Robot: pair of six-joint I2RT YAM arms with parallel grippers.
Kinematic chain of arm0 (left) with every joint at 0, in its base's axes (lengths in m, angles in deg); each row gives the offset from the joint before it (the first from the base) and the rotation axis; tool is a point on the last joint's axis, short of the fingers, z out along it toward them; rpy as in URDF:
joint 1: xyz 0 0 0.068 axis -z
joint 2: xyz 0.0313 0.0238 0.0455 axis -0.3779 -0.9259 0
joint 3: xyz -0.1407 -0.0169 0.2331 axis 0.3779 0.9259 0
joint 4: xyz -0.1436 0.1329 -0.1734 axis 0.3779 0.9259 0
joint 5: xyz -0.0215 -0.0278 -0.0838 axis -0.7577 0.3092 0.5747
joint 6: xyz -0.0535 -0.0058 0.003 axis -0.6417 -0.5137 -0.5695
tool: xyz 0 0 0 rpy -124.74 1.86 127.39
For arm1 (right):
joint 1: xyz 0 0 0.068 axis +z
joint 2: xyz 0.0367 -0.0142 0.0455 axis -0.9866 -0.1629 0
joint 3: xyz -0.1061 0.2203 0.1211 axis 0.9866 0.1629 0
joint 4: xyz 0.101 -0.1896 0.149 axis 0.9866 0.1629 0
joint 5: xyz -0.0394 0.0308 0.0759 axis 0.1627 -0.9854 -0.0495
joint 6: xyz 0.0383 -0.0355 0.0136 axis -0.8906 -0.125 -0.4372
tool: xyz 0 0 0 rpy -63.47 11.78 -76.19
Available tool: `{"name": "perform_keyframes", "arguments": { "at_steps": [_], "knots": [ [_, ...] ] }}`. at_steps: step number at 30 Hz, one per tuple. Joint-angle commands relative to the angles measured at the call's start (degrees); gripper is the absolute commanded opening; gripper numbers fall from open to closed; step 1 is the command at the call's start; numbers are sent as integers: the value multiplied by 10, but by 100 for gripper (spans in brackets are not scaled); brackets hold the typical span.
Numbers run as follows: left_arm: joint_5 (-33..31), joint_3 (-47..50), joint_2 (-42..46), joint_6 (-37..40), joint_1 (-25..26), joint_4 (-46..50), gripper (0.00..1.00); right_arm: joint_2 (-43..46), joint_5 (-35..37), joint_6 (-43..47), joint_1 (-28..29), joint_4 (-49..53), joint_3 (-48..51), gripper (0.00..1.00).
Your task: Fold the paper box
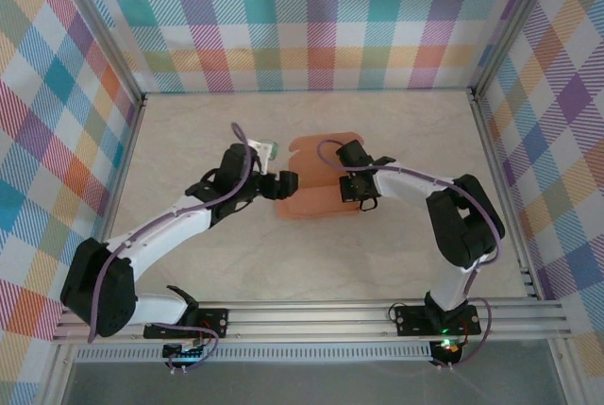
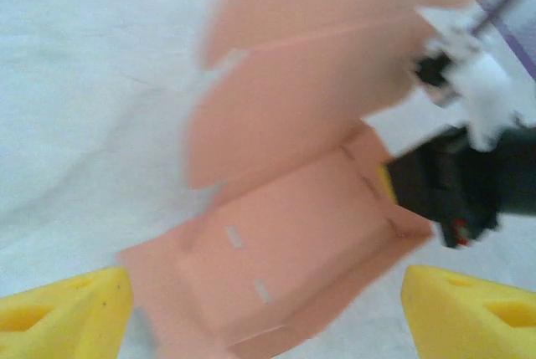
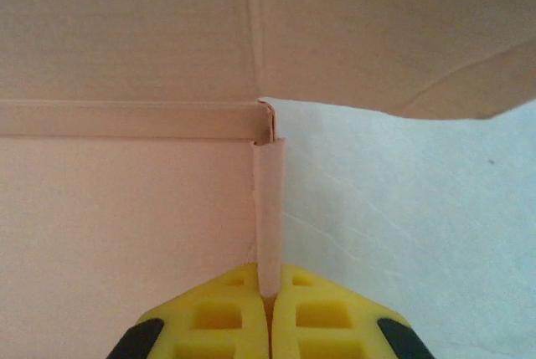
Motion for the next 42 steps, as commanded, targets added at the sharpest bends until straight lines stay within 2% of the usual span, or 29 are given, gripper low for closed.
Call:
{"name": "perform_keyframes", "arguments": {
  "at_steps": [1,2,5,7,9,12,15,17,22,27,34,38,42],
  "knots": [
    [-67,-1,13,-112,-17,84,89,35,-17,-46,-16,-2,15,3],
    [-86,-12,8,-161,-17,128,91,39,-14,-54,-19,-3,16,3],
    [-80,-38,-15,-265,-11,199,91,39,1,-66,-20,-1,14,3],
    [-77,-41,-19,-339,-4,219,84,37,4,-70,-20,-4,14,3],
    [-63,-38,-21,-409,2,220,76,34,3,-74,-20,-8,16,3],
    [-38,-41,-37,-476,15,211,65,29,0,-76,-20,-17,21,3],
    [-21,-58,-65,-526,26,198,58,22,-3,-72,-20,-19,17,3],
    [-3,-71,-92,-553,35,179,57,17,-8,-69,-20,-23,14,3],
    [13,-121,-166,-569,61,167,53,9,-19,-65,-20,-29,8,3],
    [11,-150,-216,-574,61,161,47,9,-29,-63,-19,-34,12,3],
    [31,-168,-260,-577,61,147,44,15,-30,-61,-19,-34,16,4],
    [33,-193,-285,-551,61,153,37,14,-39,-61,-19,-37,19,4],
    [30,-244,-313,-474,62,206,34,17,-41,-54,-19,-33,20,4]
  ]
}}
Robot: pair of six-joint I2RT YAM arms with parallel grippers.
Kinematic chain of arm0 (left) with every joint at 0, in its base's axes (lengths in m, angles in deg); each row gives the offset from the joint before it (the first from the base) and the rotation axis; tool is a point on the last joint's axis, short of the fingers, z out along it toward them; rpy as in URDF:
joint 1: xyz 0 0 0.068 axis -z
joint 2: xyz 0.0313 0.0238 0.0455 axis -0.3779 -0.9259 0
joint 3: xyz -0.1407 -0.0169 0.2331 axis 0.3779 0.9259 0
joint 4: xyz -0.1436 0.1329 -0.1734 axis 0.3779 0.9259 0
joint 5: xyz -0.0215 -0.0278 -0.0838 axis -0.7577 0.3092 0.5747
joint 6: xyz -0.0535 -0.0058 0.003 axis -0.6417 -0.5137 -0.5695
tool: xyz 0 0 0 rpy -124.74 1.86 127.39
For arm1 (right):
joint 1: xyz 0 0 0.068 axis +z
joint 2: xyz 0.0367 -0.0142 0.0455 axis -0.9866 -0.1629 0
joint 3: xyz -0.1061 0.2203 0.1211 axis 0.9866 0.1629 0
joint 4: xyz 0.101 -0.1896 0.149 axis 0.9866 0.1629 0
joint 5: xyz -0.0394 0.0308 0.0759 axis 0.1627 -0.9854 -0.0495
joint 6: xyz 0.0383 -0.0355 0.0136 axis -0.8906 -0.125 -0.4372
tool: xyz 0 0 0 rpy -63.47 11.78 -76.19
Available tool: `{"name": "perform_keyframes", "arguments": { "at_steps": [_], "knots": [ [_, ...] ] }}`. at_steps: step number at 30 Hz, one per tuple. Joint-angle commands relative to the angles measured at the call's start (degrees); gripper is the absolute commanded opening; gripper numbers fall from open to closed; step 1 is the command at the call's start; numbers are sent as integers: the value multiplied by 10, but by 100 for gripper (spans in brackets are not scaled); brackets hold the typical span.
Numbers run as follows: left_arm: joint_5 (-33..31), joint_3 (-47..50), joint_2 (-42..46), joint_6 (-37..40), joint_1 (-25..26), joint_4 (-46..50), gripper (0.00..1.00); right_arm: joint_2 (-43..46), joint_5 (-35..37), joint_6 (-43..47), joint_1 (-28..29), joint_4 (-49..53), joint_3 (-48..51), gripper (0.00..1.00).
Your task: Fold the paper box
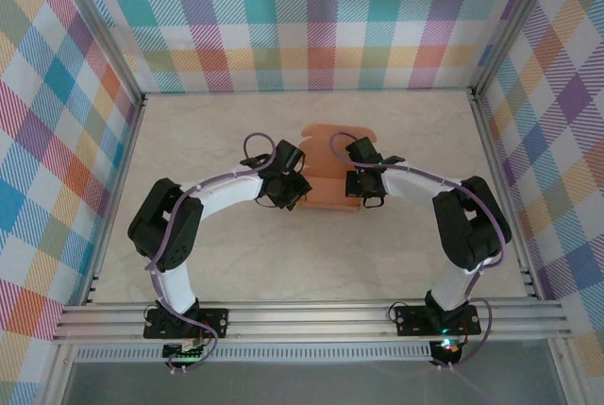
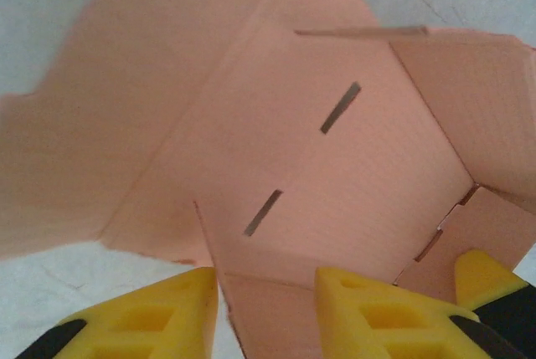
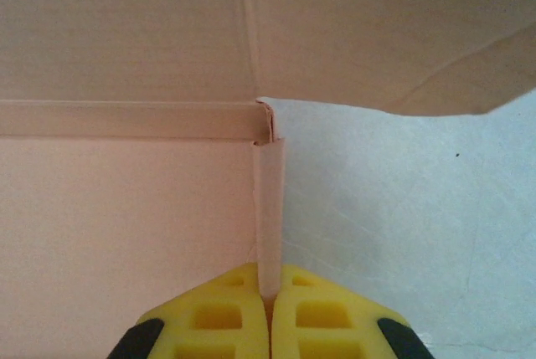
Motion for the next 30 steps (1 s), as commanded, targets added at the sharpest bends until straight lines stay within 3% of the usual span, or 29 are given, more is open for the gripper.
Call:
{"name": "perform_keyframes", "arguments": {
  "at_steps": [1,6,15,18,21,30],
  "knots": [
    [6,-48,-21,80,2,49,32,6,-12,12,3,-4,6,4],
    [44,-48,-33,165,7,43,24,7,-17,16,3,0,7,4],
    [183,-27,-42,292,9,42,22,11,-19,12,3,1,13,4],
    [249,-30,-50,310,10,22,28,7,-25,10,3,-2,12,4],
    [271,-44,-66,322,11,30,30,5,-32,9,3,-5,11,4],
    [274,-56,-83,329,10,50,39,8,-27,15,4,0,8,4]
  ]
}}
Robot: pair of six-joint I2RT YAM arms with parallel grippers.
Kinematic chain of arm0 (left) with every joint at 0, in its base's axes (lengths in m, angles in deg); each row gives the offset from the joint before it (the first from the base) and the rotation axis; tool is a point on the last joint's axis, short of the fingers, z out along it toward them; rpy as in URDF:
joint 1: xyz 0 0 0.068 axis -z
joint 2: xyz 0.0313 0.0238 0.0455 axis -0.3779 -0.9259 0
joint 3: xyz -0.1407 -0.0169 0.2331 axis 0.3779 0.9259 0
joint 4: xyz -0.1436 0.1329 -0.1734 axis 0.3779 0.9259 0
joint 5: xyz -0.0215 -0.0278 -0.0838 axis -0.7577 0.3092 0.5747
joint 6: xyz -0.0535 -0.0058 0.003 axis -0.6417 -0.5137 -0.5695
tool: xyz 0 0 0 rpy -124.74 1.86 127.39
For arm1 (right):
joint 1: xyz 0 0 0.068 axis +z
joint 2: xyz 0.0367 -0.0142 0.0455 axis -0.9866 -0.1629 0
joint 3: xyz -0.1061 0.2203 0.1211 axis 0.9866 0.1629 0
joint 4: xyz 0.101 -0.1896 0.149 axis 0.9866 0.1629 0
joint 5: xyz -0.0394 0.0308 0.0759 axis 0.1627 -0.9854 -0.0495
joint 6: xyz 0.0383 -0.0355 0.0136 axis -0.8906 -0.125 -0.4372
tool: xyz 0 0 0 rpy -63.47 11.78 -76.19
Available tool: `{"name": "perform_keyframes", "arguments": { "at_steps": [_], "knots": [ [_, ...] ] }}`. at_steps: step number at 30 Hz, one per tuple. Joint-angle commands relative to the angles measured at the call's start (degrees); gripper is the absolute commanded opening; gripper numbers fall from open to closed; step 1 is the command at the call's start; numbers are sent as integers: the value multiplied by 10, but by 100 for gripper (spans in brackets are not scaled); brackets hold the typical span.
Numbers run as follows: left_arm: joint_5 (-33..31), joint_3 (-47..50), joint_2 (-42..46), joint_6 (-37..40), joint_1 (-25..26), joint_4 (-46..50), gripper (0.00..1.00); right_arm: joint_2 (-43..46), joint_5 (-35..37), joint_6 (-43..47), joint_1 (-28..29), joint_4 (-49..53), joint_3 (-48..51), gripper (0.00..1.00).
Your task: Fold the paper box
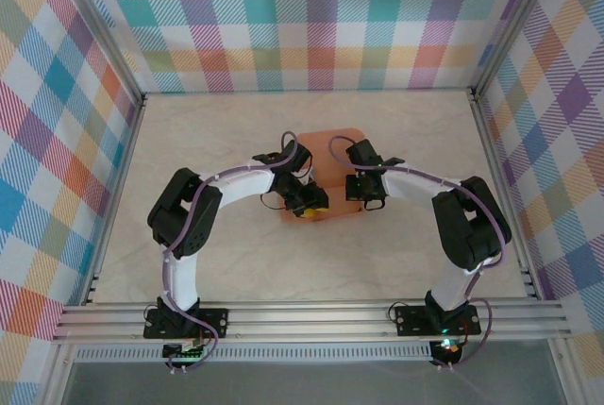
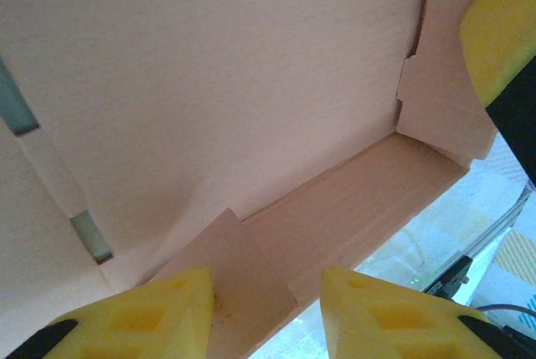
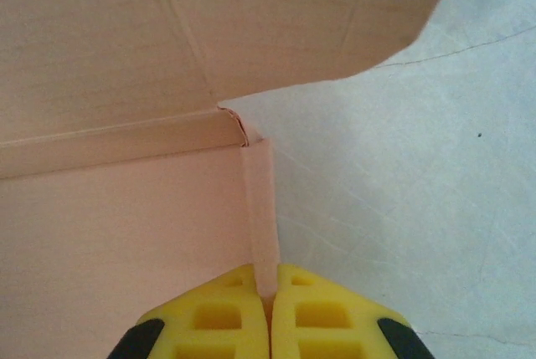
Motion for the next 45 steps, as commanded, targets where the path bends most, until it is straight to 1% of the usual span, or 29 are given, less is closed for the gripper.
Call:
{"name": "perform_keyframes", "arguments": {
  "at_steps": [1,3,5,9,12,13,15,18,21,25,29,33,35,36,38,41,45],
  "knots": [
    [40,-11,-7,11,8,19,39,7,-11,-9,4,-4,-2,4],
    [25,-7,4,8,7,14,39,8,-8,-10,4,-1,-3,4],
    [-3,-6,22,9,7,15,40,11,0,-11,4,0,0,4],
    [-84,-4,75,32,4,26,46,17,16,-12,4,6,3,4],
    [-137,1,109,80,-4,41,46,21,16,-8,4,6,2,4],
    [-148,3,116,100,-7,47,47,22,15,-7,4,6,2,4],
    [-181,10,126,145,-14,59,55,24,14,-5,3,6,2,4],
    [-217,13,119,197,-23,63,62,27,11,-4,4,5,3,3],
    [-228,12,103,228,-34,51,70,28,8,-3,4,4,4,4],
    [-234,43,101,241,-45,-25,77,32,5,-2,4,4,8,3],
    [-239,56,95,255,-46,-78,78,35,5,1,3,3,11,3],
    [-221,39,69,248,-47,-83,74,32,1,1,4,2,10,3],
    [-202,34,58,235,-47,-85,69,31,1,1,4,3,9,3],
    [-198,31,53,229,-47,-84,63,31,1,1,4,3,9,3],
    [-196,29,44,213,-47,-83,59,30,1,0,4,1,9,3],
    [-177,31,39,195,-47,-90,59,29,-2,-1,3,0,9,3],
    [-140,38,38,169,-47,-137,58,25,-8,-3,4,-3,10,3]
  ]
}}
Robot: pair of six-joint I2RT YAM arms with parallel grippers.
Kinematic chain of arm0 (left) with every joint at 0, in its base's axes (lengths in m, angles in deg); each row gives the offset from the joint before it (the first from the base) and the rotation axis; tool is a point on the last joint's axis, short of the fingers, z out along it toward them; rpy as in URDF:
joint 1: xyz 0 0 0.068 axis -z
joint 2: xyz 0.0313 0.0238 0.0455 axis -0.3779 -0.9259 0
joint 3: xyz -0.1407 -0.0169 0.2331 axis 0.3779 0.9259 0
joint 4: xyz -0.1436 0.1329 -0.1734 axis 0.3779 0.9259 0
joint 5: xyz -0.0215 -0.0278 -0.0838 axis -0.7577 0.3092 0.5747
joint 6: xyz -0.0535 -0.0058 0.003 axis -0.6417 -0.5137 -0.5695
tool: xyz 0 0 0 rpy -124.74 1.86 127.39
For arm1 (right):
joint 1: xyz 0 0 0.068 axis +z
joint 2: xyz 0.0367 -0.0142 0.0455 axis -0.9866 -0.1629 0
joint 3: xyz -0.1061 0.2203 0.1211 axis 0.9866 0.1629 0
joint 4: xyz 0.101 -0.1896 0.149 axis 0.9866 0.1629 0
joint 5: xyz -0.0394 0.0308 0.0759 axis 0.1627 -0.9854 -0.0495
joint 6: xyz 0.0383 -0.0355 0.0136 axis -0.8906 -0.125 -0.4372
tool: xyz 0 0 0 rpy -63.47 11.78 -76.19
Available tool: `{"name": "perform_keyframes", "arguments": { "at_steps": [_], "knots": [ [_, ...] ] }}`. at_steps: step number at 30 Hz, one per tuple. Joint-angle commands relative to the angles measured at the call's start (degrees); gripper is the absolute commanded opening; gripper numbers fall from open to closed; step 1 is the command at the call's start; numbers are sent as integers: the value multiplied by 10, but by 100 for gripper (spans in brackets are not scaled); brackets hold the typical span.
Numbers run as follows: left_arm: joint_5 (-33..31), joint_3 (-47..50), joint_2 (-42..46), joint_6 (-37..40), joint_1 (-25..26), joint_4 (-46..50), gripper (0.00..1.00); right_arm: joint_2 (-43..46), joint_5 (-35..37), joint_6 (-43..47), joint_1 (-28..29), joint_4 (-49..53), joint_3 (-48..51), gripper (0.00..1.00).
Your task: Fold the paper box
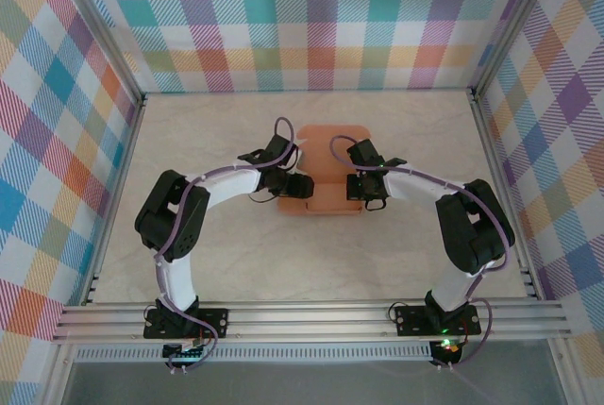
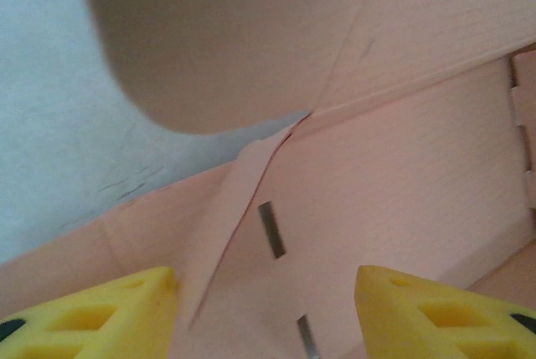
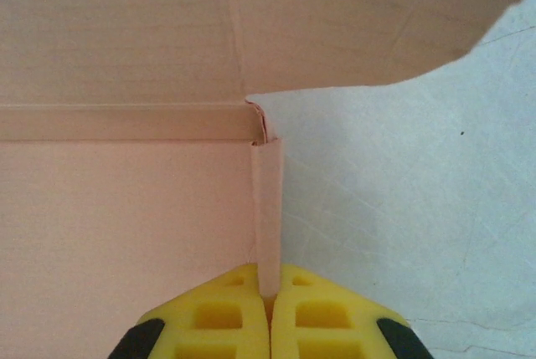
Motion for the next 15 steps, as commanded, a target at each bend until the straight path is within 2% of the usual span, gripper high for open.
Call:
{"name": "perform_keyframes", "arguments": {
  "at_steps": [1,10,15],
  "knots": [
    [44,-9,-2,-33,-2,-47,58,7,-18,-5,4,-8,6,3],
    [44,-9,1,-34,-3,-65,58,4,-21,-3,4,-7,2,3],
    [94,-24,-31,-102,-3,-85,57,-5,-34,-8,5,-11,-6,3]
  ]
}}
